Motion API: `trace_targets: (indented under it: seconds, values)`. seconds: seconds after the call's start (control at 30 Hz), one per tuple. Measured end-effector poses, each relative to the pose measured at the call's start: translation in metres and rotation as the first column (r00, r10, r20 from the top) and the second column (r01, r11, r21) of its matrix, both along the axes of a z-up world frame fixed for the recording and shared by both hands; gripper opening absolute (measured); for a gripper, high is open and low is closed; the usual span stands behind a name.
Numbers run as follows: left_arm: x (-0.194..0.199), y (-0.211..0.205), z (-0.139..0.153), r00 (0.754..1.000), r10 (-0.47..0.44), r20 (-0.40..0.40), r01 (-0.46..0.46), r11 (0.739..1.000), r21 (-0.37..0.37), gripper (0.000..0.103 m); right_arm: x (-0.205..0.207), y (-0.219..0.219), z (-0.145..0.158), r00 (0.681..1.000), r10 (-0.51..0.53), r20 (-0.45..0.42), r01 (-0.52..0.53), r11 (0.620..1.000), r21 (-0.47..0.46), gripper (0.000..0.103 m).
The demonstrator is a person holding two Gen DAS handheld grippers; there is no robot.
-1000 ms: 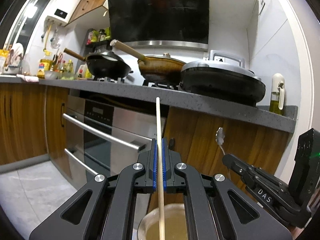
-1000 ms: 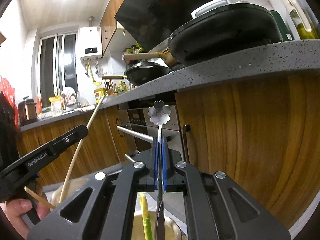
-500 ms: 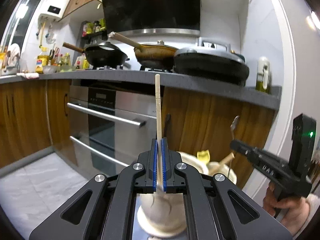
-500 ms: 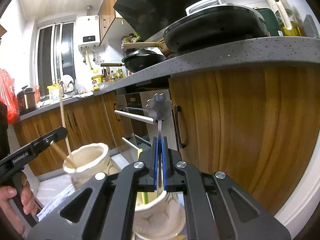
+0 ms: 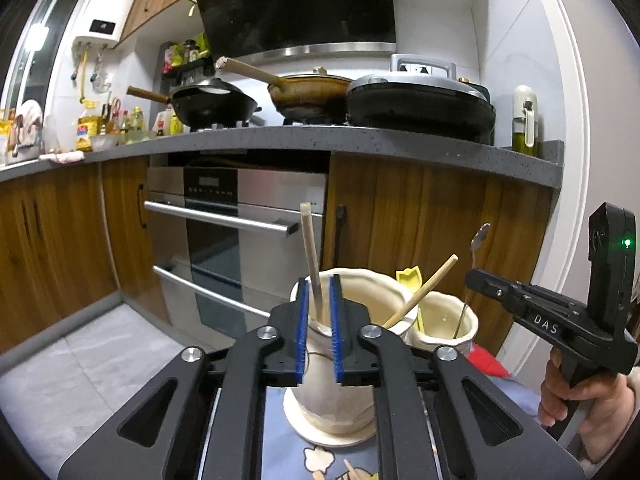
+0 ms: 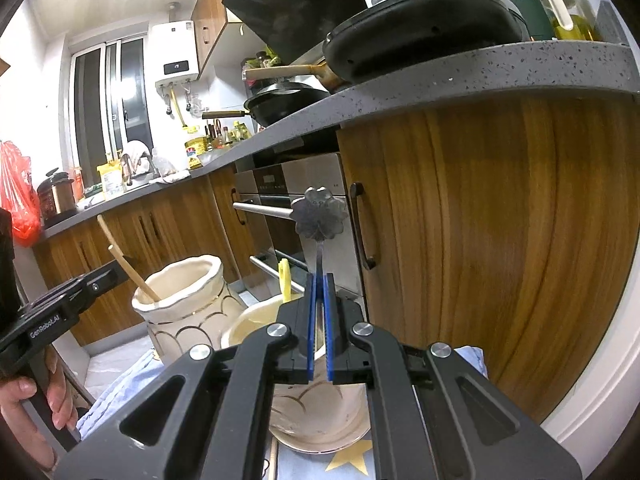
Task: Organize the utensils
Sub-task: 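Lift and lower the chopstick into the holder with the left tool while the right tool inserts the spoon, then move both tools back to the cloth and grasp the gold fork with the right tool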
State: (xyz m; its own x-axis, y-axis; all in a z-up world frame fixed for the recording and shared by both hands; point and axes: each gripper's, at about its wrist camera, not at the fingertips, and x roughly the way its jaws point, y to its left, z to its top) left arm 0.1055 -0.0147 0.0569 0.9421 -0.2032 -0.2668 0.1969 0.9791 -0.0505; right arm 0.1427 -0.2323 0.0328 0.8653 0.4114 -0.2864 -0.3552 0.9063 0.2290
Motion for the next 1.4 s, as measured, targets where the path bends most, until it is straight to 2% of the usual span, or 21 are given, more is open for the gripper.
trace_targets:
  seconds: [0.1,0.23,0.3,0.33,0.4,0.43,0.5,0.57,0.6,0.7,0.77,0.8,0.9,1.07,1.4]
  values:
    - [-0.001,0.000,0.000,1.000,0.002,0.003,-0.002,1.000,0.003,0.013,0.000,0.000,0.000,1.000,-0.003,-0.002,0.003,1.000,-0.003,0.003]
    - [-0.003,0.001,0.000,1.000,0.007,0.000,-0.007,1.000,0.005,0.020,0.000,0.000,0.000,1.000,-0.006,-0.004,0.006,1.000,-0.002,0.007]
    - [-0.005,0.001,-0.001,1.000,0.009,0.001,-0.009,1.000,0.010,0.026,0.001,-0.001,0.000,1.000,-0.008,-0.005,0.008,1.000,0.004,0.018]
    - [-0.005,0.001,0.000,1.000,0.012,0.003,-0.012,1.000,0.011,0.030,0.001,-0.002,0.000,1.000,-0.010,-0.007,0.010,1.000,0.011,0.028]
    - [-0.008,0.001,0.000,1.000,0.022,0.010,-0.023,1.000,0.021,0.032,0.000,-0.002,0.002,1.000,-0.016,-0.003,0.016,1.000,0.016,0.031]
    - [-0.010,0.002,0.000,1.000,0.028,0.013,-0.028,0.999,0.025,0.037,-0.001,-0.002,0.003,1.000,-0.020,-0.001,0.020,1.000,0.016,0.031]
    - [-0.015,0.004,0.000,0.999,0.037,0.020,-0.038,0.999,0.020,0.050,-0.005,-0.006,0.003,1.000,-0.028,0.001,0.028,0.999,0.022,0.041]
    - [-0.021,0.007,-0.001,0.998,0.052,0.027,-0.053,0.999,0.011,0.065,-0.012,-0.010,0.004,0.999,-0.037,0.001,0.037,0.999,0.037,0.055]
    - [-0.023,0.009,-0.002,0.998,0.060,0.026,-0.060,0.998,0.008,0.068,-0.016,-0.012,0.005,0.999,-0.041,0.001,0.041,0.998,0.041,0.058]
    - [-0.030,0.013,-0.005,0.997,0.073,0.012,-0.073,0.997,-0.004,0.079,-0.027,-0.018,0.004,0.999,-0.053,0.001,0.053,0.997,0.058,0.078]
    - [-0.036,0.016,-0.009,0.996,0.092,0.007,-0.092,0.996,-0.008,0.090,-0.036,-0.022,0.003,0.998,-0.064,0.004,0.064,0.996,0.065,0.095]
    - [-0.039,0.018,-0.011,0.995,0.102,-0.001,-0.102,0.995,-0.008,0.092,-0.041,-0.024,0.002,0.997,-0.074,0.008,0.073,0.995,0.064,0.099]
    - [-0.046,0.022,-0.019,0.993,0.115,-0.038,-0.115,0.993,-0.014,0.093,-0.051,-0.027,-0.002,0.996,-0.091,0.010,0.090,0.995,0.047,0.098]
    - [-0.059,0.025,-0.032,0.988,0.131,-0.080,-0.133,0.991,-0.020,0.094,-0.063,-0.032,-0.010,0.995,-0.095,-0.035,0.096,0.994,0.045,0.098]
    - [-0.086,0.019,-0.057,0.979,0.116,-0.167,-0.111,0.993,0.037,0.095,-0.086,-0.031,-0.022,0.992,-0.090,-0.089,0.093,0.995,0.026,0.098]
